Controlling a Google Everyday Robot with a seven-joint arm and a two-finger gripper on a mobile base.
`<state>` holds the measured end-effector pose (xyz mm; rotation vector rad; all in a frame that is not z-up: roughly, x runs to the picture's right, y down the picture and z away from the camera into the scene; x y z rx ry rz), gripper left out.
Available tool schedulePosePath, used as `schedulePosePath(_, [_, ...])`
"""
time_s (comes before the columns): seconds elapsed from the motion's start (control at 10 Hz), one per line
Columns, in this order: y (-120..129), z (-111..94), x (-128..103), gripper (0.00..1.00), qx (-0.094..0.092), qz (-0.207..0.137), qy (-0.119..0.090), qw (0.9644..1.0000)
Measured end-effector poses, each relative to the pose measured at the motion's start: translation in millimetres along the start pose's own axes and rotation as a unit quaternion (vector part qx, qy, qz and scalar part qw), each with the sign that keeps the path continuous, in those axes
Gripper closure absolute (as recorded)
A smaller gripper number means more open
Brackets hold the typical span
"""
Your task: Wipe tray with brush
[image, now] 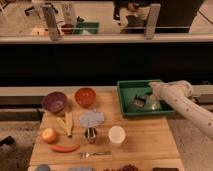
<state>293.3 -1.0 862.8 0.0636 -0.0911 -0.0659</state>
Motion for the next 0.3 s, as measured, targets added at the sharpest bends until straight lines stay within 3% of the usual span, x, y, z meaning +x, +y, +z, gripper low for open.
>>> schedulePosePath(0.3, [-0.6,6.9,-8.5,0.2,-0.005,-0.004,-0.012,0.9999])
